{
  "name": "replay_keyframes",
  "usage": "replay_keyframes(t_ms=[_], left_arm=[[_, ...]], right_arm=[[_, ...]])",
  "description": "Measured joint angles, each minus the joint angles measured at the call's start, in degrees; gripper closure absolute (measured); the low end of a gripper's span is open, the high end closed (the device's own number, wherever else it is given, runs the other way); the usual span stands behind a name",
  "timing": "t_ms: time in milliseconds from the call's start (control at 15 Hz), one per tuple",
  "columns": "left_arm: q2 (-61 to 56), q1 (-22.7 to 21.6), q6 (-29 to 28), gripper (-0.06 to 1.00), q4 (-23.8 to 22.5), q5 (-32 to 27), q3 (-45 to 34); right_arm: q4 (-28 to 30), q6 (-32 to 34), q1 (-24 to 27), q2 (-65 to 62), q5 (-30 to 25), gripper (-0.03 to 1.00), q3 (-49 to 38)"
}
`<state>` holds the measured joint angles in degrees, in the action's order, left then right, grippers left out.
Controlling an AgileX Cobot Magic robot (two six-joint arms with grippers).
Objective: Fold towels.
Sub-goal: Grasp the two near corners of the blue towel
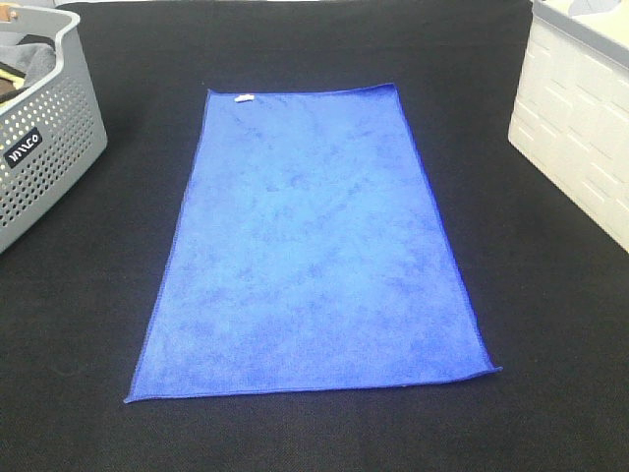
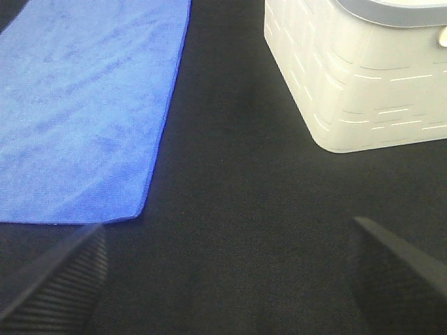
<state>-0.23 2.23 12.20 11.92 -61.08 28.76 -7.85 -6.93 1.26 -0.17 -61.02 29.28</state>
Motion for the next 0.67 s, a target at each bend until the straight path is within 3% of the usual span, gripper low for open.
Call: replay_keyframes(t_ms=[667], left_arm=[[0.00,0.00,0.00,0.17,2.06,0.11,0.00]], right_arm=[[0.00,0.00,0.00,0.00,0.00,0.10,0.00]])
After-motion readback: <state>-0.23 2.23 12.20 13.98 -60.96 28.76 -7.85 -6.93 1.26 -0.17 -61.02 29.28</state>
